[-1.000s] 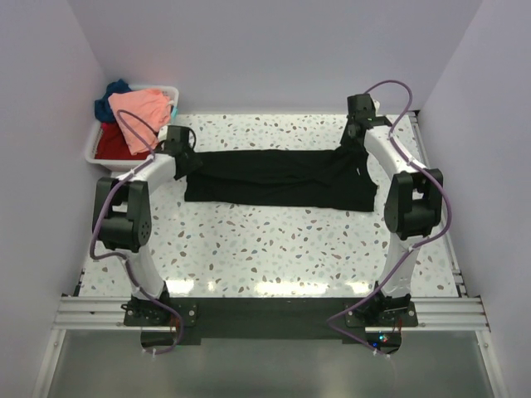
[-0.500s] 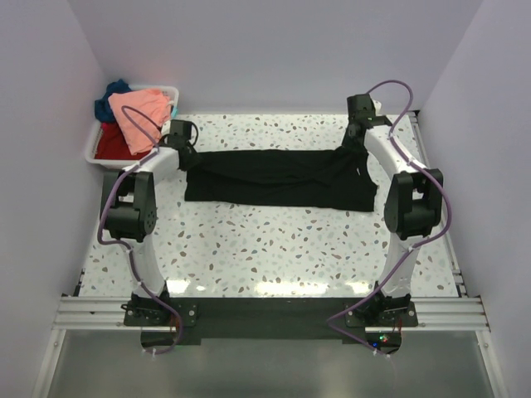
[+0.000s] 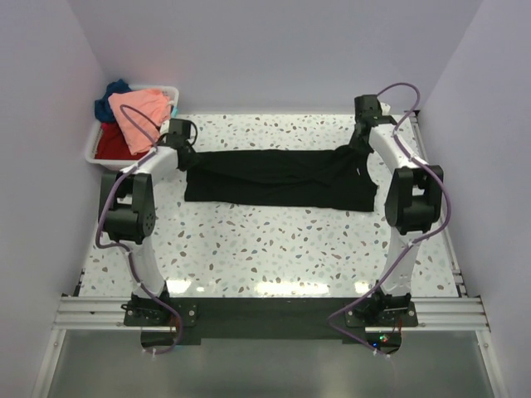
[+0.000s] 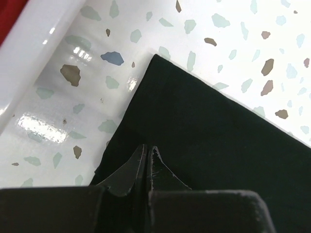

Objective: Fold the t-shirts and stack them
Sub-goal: Fold the tshirt

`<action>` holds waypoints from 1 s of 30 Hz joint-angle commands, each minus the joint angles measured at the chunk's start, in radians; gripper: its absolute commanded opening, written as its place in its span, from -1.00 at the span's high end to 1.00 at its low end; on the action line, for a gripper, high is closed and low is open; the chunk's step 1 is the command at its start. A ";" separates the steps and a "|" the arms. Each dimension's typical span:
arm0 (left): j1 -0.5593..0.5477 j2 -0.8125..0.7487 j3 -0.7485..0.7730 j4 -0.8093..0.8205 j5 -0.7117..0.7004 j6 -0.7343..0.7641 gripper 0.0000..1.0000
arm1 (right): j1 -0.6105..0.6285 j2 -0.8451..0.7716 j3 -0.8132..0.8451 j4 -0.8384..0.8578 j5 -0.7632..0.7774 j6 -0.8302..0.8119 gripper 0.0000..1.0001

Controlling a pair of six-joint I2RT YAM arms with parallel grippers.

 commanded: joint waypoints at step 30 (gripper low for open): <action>0.010 -0.112 -0.020 -0.018 -0.025 0.026 1.00 | -0.020 0.138 0.102 0.093 -0.125 0.013 0.29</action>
